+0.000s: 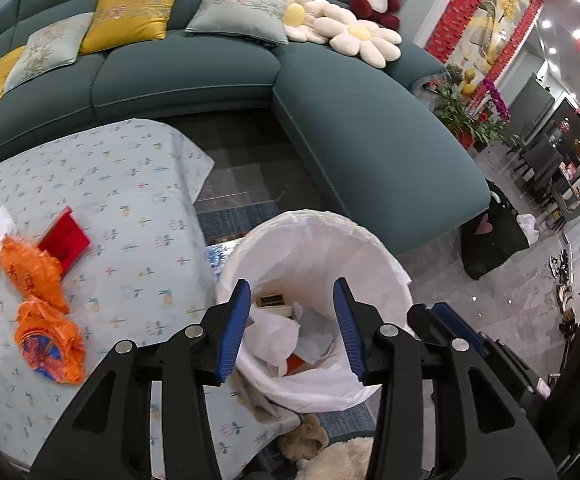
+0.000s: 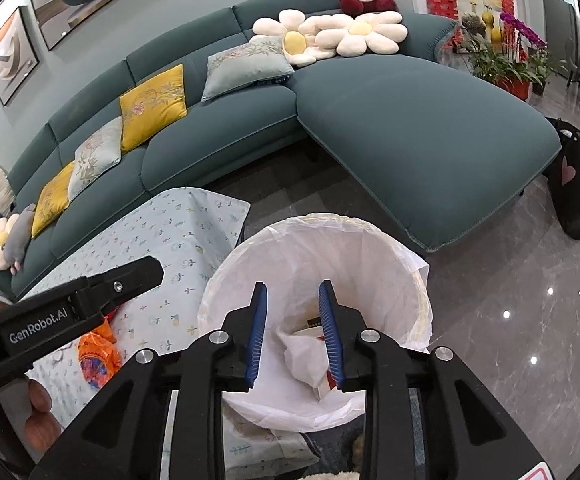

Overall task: Collect trash
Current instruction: 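Carry both cloths over the bin and open both grippers, then move both grippers back to the two orange plastic bags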

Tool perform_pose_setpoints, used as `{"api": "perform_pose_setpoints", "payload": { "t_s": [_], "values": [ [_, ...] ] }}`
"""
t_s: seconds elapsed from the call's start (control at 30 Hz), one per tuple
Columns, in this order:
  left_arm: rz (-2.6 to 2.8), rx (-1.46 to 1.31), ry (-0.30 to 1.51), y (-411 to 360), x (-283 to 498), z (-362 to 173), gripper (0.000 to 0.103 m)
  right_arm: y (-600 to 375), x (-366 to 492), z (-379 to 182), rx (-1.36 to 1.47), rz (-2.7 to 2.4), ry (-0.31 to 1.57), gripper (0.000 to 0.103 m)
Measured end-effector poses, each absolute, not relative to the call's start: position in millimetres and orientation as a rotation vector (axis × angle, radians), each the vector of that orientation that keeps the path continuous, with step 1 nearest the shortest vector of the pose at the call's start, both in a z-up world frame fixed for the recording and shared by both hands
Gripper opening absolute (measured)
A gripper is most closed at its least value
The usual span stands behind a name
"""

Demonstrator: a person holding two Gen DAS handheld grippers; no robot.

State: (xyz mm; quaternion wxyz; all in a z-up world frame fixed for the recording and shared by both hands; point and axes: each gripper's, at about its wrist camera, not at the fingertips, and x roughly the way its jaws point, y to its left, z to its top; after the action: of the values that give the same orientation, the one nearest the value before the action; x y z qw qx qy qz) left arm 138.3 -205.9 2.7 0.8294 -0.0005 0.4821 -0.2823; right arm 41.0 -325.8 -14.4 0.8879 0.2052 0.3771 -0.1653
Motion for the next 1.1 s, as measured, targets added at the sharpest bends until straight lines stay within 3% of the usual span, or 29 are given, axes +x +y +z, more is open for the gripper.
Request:
{"api": "perform_pose_setpoints", "payload": {
  "t_s": [0.3, 0.37, 1.1],
  "values": [
    [-0.484, -0.055, 1.004, -148.2, 134.6, 6.8, 0.059, -290.1, 42.7, -2.0, 0.377, -0.294, 0.787, 0.039],
    [-0.440, -0.064, 0.999, -131.4, 133.7, 6.9, 0.068, -279.3, 44.1, 0.6, 0.364, -0.275, 0.789, 0.040],
    [-0.236, -0.162, 0.963, -4.3, 118.8, 12.3, 0.071, -164.2, 56.6, 12.7, 0.235, -0.120, 0.825, 0.049]
  ]
}}
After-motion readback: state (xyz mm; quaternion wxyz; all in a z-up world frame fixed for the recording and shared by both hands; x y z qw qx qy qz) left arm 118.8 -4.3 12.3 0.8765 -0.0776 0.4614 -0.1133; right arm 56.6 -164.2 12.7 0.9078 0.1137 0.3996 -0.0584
